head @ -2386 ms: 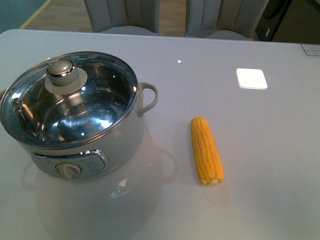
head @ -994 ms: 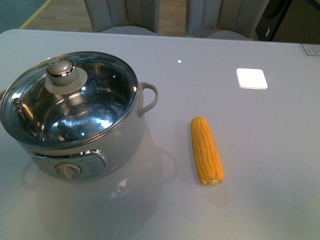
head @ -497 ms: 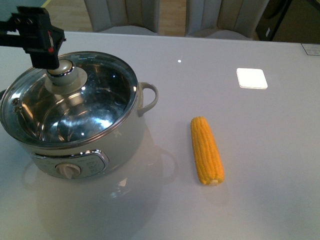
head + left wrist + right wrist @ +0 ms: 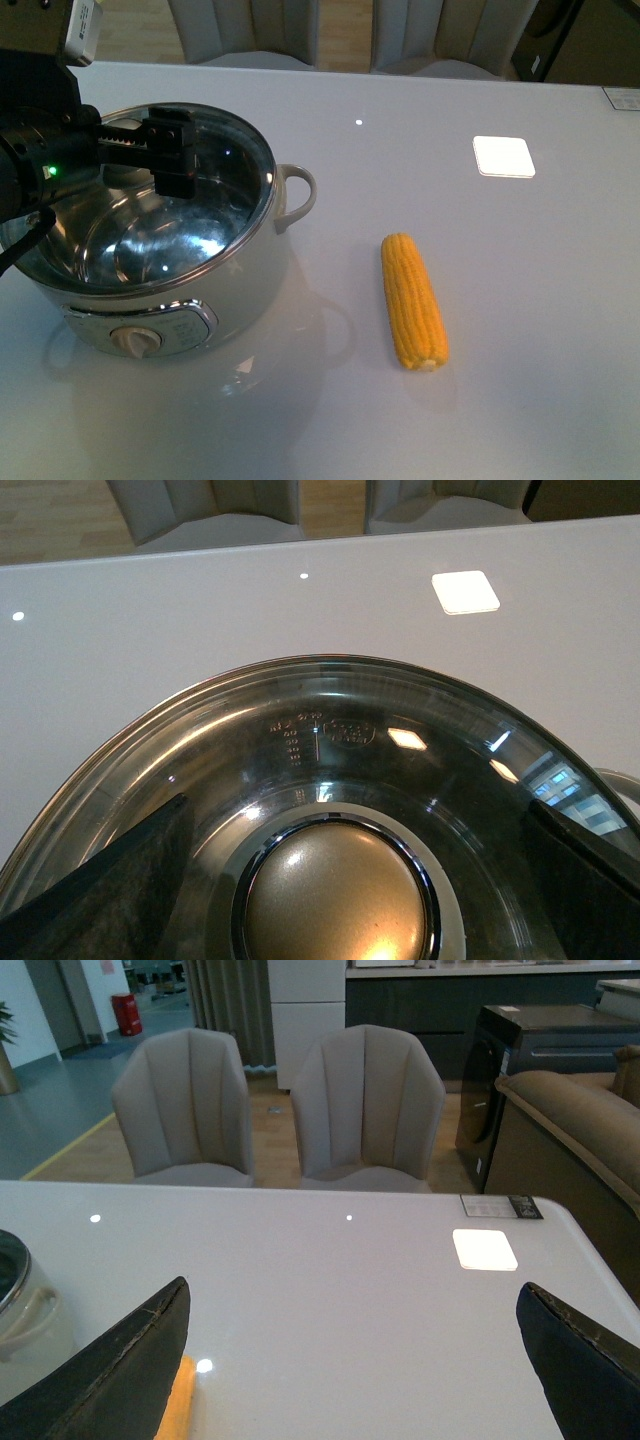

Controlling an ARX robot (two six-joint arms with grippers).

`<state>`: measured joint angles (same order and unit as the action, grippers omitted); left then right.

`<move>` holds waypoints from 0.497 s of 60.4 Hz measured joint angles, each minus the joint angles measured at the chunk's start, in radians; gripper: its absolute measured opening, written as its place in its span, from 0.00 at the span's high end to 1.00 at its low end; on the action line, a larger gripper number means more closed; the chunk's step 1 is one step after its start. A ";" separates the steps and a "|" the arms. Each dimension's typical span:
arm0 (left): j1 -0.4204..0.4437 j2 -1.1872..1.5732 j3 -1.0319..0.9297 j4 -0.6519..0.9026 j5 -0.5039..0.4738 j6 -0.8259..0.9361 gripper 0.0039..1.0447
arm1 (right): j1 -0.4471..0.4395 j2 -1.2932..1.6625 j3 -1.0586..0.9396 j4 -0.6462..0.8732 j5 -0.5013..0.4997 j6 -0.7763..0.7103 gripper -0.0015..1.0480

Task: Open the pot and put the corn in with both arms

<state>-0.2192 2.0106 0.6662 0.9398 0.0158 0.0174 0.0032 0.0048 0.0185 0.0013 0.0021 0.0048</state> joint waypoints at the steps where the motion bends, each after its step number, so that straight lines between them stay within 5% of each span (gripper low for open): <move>1: -0.001 0.003 0.000 0.003 -0.003 -0.004 0.06 | 0.000 0.000 0.000 0.000 0.000 0.000 0.08; 21: -0.011 0.035 0.001 0.037 -0.039 -0.030 0.06 | 0.000 0.000 0.000 0.000 0.000 0.000 0.08; 30: -0.010 0.041 0.000 0.039 -0.051 -0.043 0.26 | 0.000 0.000 0.000 0.000 0.000 0.000 0.08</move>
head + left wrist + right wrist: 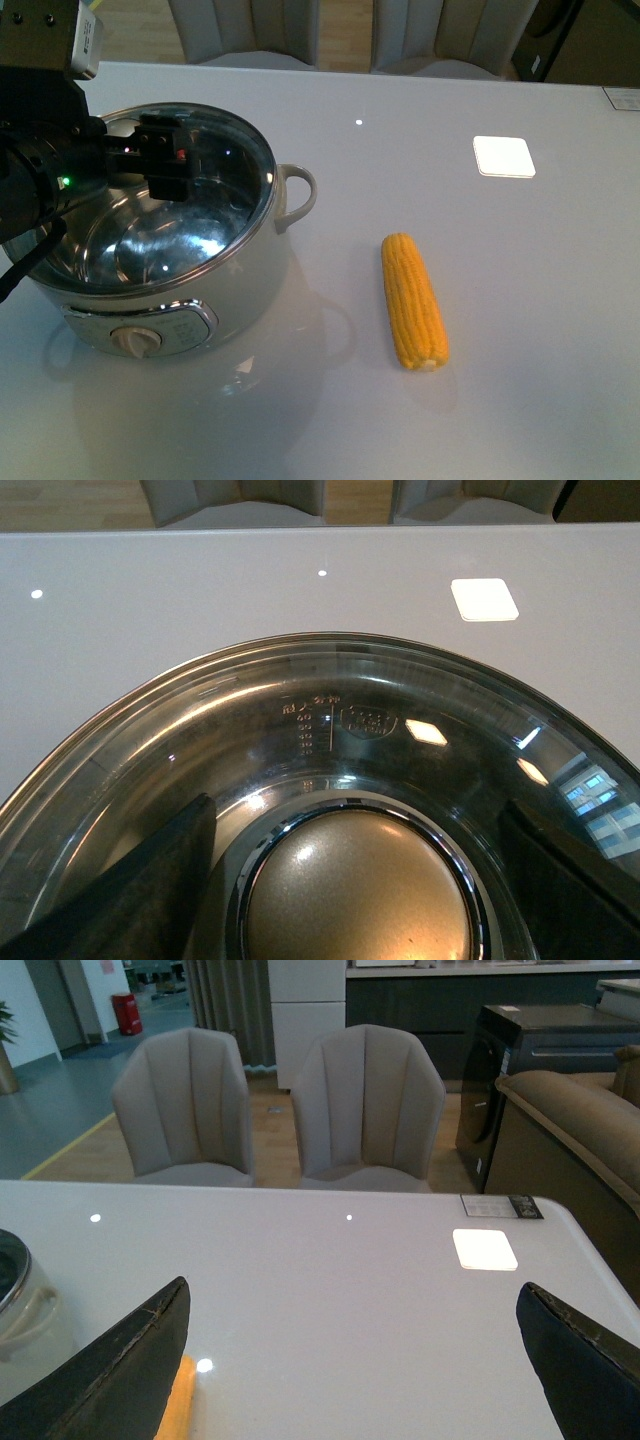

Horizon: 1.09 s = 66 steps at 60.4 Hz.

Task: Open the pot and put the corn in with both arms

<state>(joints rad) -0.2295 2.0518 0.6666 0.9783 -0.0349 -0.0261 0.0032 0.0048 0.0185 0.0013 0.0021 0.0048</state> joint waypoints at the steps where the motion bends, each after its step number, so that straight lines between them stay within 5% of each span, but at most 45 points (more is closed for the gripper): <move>1: 0.000 0.000 0.000 0.001 -0.002 -0.002 0.29 | 0.000 0.000 0.000 0.000 0.000 0.000 0.08; 13: 0.000 0.002 0.000 0.006 -0.011 -0.016 0.57 | 0.000 0.000 0.000 0.000 0.000 0.000 0.08; 66: -0.015 -0.061 0.003 -0.087 -0.071 -0.042 0.58 | 0.000 0.000 0.000 0.000 0.000 0.000 0.08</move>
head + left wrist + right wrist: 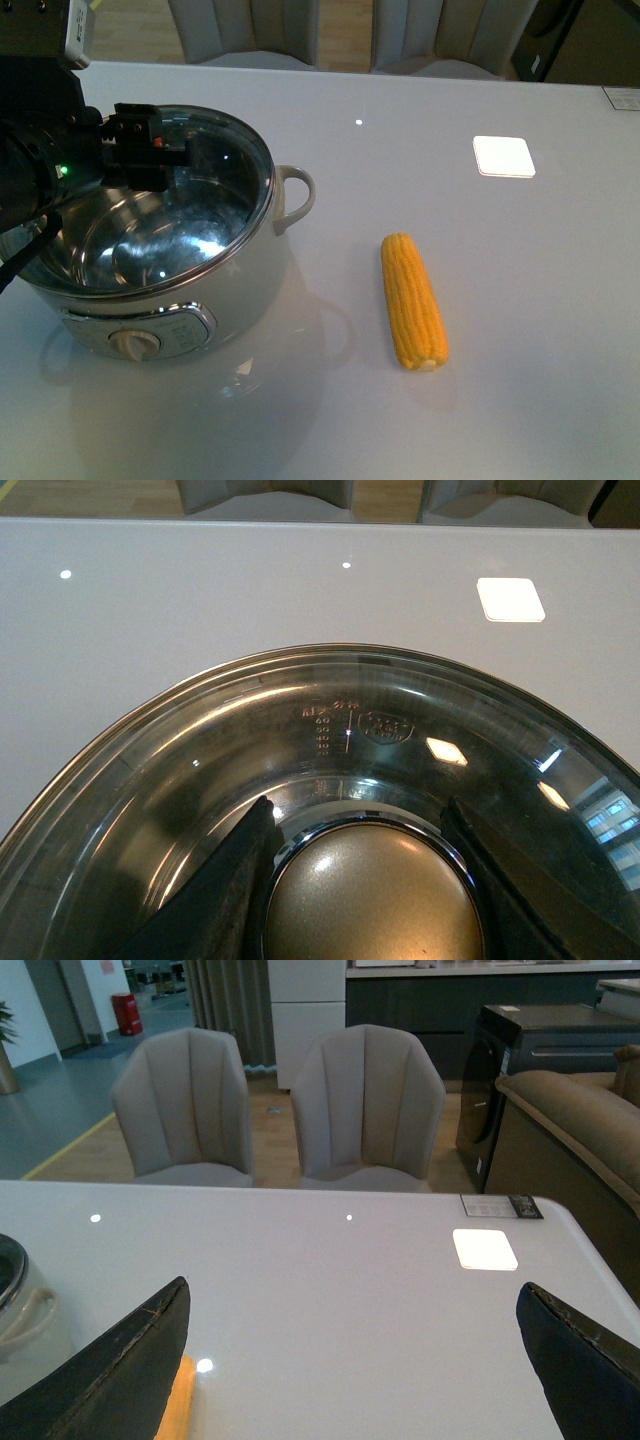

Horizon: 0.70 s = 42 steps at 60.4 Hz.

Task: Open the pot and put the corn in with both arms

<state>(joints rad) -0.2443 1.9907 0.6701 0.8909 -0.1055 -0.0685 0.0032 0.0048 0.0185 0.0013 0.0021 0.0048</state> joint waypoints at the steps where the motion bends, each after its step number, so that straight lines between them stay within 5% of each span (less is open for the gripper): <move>1: 0.000 -0.003 0.000 -0.003 0.000 0.000 0.58 | 0.000 0.000 0.000 0.000 0.000 0.000 0.08; 42: 0.033 -0.172 0.014 -0.102 0.008 0.020 0.58 | 0.000 0.000 0.000 0.000 0.000 0.000 0.08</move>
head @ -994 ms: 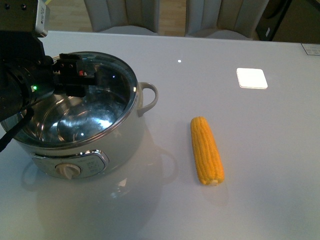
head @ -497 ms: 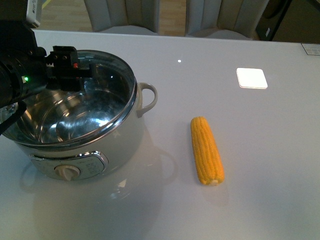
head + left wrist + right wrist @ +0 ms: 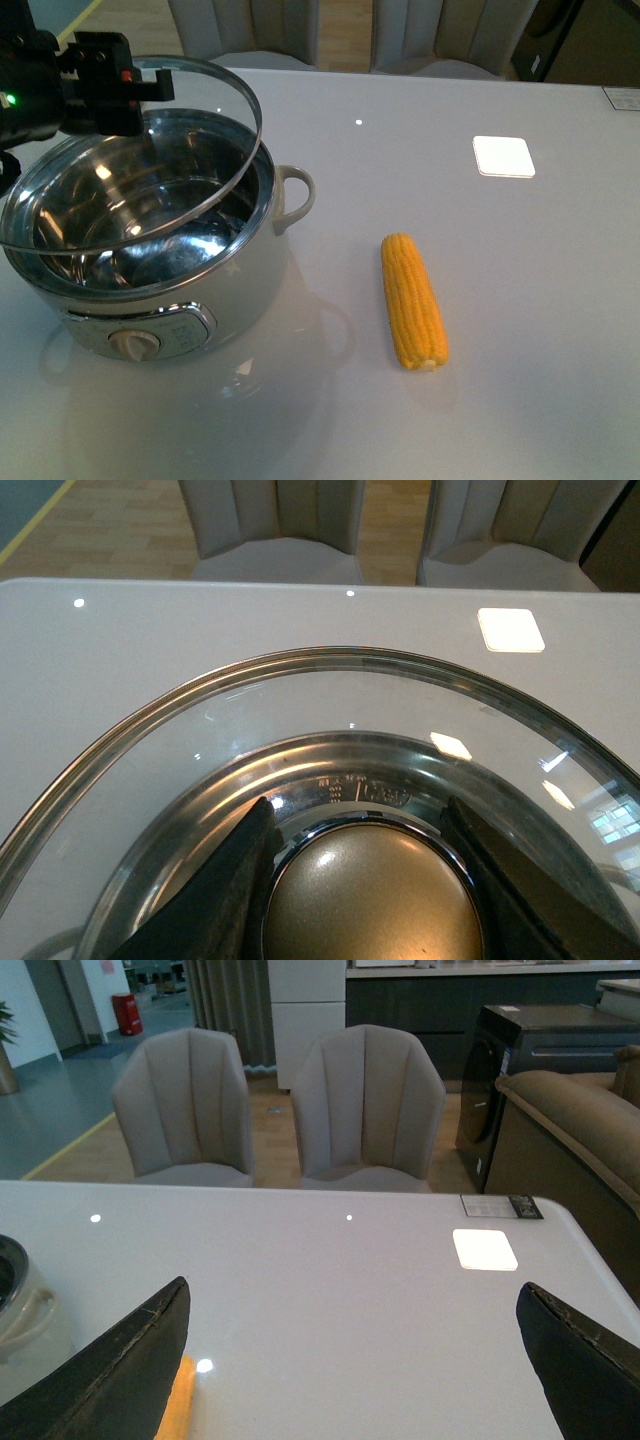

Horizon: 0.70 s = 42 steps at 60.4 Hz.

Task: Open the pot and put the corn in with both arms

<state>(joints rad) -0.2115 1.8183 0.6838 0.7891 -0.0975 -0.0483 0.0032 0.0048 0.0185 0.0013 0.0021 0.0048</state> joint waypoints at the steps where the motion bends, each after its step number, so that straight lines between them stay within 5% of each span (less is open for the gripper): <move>1: 0.003 -0.004 0.000 -0.002 0.001 0.000 0.58 | 0.000 0.000 0.000 0.000 0.000 0.000 0.08; 42: 0.373 -0.094 -0.027 0.024 0.082 0.095 0.58 | 0.000 0.000 0.000 0.000 0.000 0.000 0.08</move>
<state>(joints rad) 0.1619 1.7245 0.6567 0.8135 -0.0151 0.0467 0.0032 0.0048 0.0185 0.0013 0.0021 0.0048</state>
